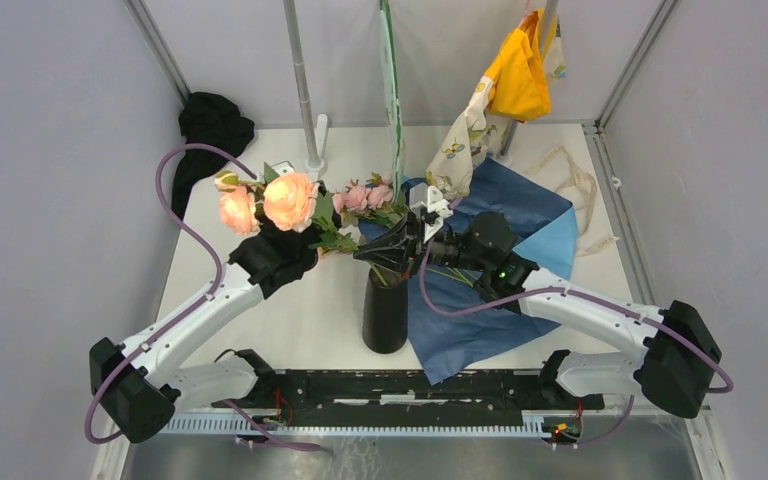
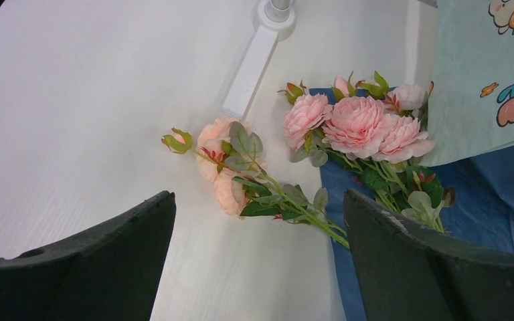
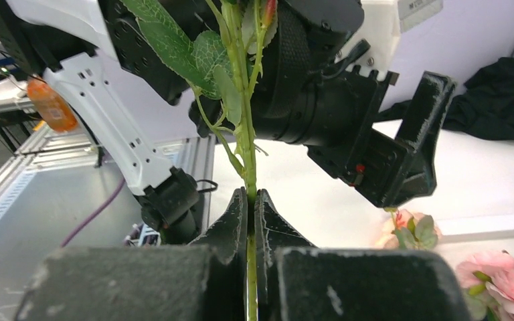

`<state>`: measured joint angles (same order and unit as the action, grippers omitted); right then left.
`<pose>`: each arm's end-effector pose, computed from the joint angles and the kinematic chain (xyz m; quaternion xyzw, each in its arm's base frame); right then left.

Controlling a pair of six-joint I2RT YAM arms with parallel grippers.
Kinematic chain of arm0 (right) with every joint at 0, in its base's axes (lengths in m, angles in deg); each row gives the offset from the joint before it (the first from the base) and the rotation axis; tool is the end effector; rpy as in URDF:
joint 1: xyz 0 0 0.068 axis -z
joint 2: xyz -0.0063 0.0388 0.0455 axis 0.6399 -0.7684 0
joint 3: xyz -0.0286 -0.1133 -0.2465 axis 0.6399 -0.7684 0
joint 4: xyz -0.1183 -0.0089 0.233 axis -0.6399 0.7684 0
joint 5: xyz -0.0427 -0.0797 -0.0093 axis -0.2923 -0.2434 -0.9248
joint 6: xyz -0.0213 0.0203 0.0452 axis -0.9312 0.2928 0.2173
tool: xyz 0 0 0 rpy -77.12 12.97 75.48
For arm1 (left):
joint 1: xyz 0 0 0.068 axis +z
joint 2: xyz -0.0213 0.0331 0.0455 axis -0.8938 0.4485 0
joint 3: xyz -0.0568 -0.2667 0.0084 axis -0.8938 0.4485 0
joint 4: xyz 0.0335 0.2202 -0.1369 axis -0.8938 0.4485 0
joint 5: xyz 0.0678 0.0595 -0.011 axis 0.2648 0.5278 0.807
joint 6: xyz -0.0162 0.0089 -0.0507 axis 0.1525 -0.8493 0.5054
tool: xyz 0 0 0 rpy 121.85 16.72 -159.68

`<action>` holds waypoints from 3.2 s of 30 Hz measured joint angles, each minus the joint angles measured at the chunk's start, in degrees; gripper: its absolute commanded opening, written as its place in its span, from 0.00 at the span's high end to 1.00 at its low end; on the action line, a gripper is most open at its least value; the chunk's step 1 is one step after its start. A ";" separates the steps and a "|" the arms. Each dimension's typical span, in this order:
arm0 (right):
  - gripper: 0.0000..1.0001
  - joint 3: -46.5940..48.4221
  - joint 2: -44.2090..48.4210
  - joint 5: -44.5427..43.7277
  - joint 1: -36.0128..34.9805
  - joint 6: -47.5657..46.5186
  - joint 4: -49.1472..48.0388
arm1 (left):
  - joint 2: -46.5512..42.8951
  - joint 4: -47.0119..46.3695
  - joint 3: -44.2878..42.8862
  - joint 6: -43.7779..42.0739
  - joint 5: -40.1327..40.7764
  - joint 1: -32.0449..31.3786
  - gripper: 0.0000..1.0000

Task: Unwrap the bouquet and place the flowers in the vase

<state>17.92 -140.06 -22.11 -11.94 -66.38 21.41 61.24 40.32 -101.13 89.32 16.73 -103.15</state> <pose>0.1604 0.2347 0.3462 -0.3847 0.5000 0.5768 0.5189 0.1931 -0.1265 0.3213 -0.1803 0.8171 0.0171 0.5473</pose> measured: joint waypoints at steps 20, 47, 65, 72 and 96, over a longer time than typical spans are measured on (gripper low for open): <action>1.00 -9.62 -0.13 -0.81 0.02 1.36 -4.26 | -0.94 0.42 0.61 0.02 1.49 0.85 0.00; 1.00 -16.74 6.01 -4.94 0.02 1.18 -3.23 | -11.74 12.50 -0.46 13.11 7.52 8.33 0.00; 0.91 -17.57 10.34 -6.16 0.02 -1.14 0.35 | -15.54 -3.80 2.27 6.38 -15.34 13.81 0.00; 0.90 -18.03 10.99 -6.19 0.02 -1.46 1.14 | -7.26 -15.17 2.56 6.71 -41.11 29.09 0.00; 0.13 -19.28 15.32 -7.15 0.04 -2.78 3.98 | 2.43 -30.97 12.02 12.55 -78.62 42.56 0.00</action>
<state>-1.36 -124.74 -29.26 -11.90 -69.15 25.39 63.66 9.35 -89.11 101.87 -61.89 -60.59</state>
